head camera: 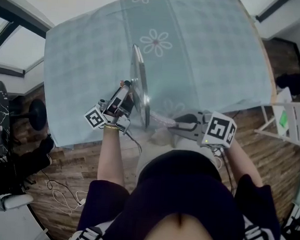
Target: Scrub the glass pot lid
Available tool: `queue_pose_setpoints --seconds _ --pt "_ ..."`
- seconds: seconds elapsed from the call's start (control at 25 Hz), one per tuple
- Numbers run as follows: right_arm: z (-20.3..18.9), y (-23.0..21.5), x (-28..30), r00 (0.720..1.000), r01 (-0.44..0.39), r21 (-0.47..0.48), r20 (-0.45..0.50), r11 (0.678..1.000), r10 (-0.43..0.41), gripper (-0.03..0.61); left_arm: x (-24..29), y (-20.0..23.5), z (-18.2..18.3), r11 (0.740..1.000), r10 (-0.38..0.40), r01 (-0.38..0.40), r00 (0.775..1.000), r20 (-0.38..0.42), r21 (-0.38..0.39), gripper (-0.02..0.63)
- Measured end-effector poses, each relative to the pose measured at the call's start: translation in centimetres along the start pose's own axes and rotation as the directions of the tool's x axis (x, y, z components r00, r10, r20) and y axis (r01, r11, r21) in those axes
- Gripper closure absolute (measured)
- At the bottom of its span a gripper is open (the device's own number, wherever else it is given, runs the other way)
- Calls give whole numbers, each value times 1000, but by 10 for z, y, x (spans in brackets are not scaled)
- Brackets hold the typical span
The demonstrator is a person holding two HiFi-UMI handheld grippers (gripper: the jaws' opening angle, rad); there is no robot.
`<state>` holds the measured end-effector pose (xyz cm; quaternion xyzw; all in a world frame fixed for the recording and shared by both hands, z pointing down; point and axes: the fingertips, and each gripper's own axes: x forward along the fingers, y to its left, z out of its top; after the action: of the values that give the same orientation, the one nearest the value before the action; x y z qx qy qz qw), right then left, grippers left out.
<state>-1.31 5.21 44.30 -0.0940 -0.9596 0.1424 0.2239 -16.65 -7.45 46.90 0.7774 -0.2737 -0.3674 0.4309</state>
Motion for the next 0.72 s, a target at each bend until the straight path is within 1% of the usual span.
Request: queue_pose_setpoints --seconds 0.16,0.28,0.4,0.52,0.72 --pt "6 -23 -6 999 52 -4 1 999 -52 502 0 0 0 1000 0 0 1000 -2 1 446" --pt "13 -48 -9 991 129 -4 19 992 -129 502 0 0 1 1000 -1 1 1000 8 0 446" --pt "15 -78 -8 974 226 -19 22 974 -225 502 -1 0 1 1000 0 0 1000 16 -1 446" --pt "20 -104 -3 949 314 -41 30 948 -313 502 -2 0 1 1000 1 -1 1000 17 -1 446" --pt "36 -137 9 922 384 -56 76 922 -379 502 -1 0 2 1000 0 0 1000 20 2 446"
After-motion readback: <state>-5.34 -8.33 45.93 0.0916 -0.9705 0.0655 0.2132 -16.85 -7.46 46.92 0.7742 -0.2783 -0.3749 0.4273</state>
